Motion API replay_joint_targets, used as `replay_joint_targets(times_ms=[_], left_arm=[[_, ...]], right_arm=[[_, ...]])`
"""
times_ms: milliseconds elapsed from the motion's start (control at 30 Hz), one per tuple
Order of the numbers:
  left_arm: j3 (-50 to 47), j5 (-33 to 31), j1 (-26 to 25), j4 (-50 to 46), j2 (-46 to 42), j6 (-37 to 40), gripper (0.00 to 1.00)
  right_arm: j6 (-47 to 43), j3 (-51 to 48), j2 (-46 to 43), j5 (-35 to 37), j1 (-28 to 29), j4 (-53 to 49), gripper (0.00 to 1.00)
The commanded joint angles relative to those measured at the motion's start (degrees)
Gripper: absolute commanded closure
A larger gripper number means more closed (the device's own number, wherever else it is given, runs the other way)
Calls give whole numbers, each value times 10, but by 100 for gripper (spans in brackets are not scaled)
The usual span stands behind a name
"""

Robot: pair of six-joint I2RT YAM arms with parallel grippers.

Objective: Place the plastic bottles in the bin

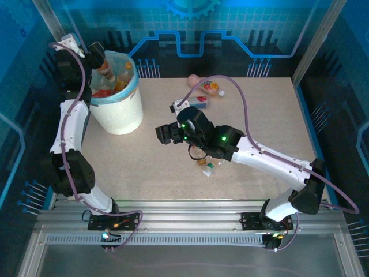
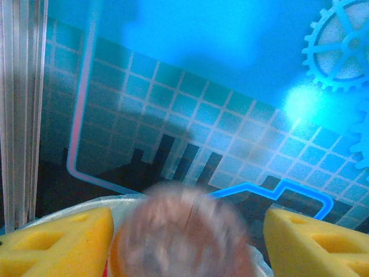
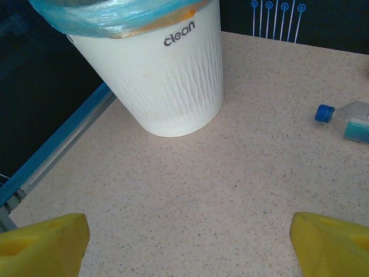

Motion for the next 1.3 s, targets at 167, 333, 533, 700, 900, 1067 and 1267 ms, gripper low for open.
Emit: replay_joint_targets(times_ms=[167,333,533,700,900,1067,1267], left_arm=[[-28,6,14,2,-24,11,30],[-16,12,14,-53,-15,3,30],[-15,37,14,-73,-28,5,30],[6,51,12,-92,-36,-10,31],[27,53,-37,-116,-66,24,31],[22,32,-110,-121,-102,40,31],[2,14,-233,-126,-131,97,31]], right_arm=[[10,-1,-21,25,13,-2,9],[16,-3,-18,23,17,-11,9],[12,-3,-26,54,17,-30,8],[19,-17,-42,84,10,-60,5],[71,-76,-81,90,-33,-109,2],[128,-156,-129,77,-81,-131,1],[179,-239,-169,59,-115,-149,0]])
